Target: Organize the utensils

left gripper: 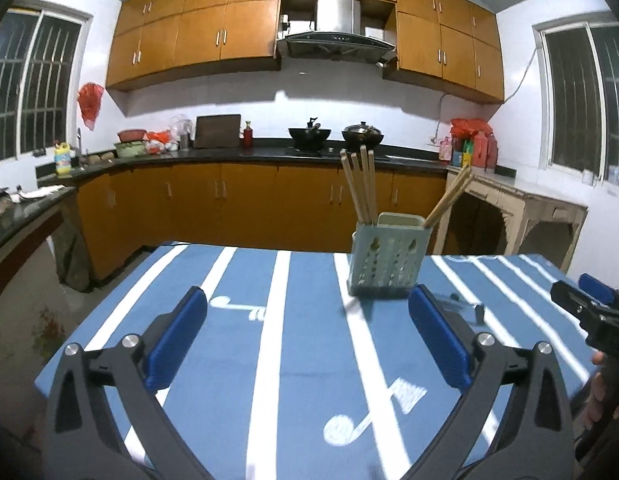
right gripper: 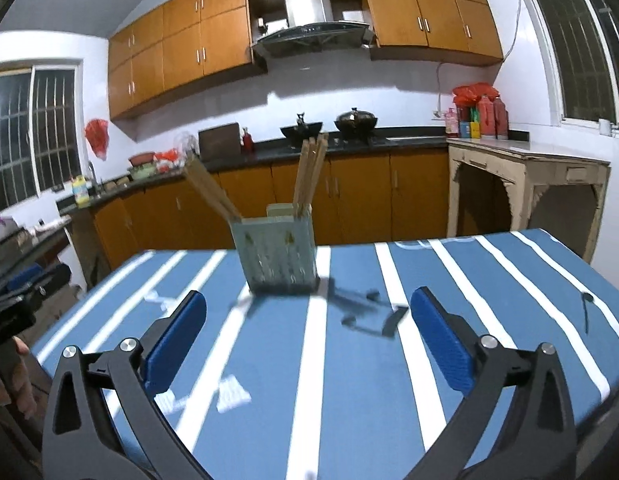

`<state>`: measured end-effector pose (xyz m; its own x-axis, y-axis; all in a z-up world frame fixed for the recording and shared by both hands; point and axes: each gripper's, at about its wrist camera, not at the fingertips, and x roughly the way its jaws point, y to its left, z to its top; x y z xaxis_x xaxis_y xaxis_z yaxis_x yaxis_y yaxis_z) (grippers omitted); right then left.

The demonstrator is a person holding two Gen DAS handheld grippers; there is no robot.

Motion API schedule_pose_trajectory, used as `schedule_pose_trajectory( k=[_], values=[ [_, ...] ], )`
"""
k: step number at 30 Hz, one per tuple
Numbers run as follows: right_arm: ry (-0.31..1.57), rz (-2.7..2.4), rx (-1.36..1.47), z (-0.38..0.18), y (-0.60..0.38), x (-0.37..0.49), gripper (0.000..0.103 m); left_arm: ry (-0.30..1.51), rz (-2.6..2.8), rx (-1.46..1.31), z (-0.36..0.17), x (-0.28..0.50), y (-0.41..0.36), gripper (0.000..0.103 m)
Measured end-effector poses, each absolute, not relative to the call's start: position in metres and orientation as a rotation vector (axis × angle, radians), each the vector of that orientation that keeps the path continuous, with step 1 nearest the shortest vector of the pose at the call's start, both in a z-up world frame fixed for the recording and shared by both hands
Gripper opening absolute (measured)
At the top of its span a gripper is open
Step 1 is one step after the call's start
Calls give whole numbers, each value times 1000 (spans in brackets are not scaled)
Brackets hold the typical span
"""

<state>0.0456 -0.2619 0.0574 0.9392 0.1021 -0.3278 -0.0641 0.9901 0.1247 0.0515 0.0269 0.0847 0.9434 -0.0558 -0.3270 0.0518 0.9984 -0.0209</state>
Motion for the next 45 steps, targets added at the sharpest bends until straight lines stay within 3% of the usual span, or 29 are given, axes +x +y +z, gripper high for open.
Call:
schedule_pose_trajectory(
  k=[15, 45],
  values=[
    [265, -7, 5, 16, -239, -4, 101, 340, -4, -9, 24, 5, 14, 99],
    [278, -11, 26, 1, -239, -13, 101, 375, -14, -37, 10, -3, 11, 99]
  ],
)
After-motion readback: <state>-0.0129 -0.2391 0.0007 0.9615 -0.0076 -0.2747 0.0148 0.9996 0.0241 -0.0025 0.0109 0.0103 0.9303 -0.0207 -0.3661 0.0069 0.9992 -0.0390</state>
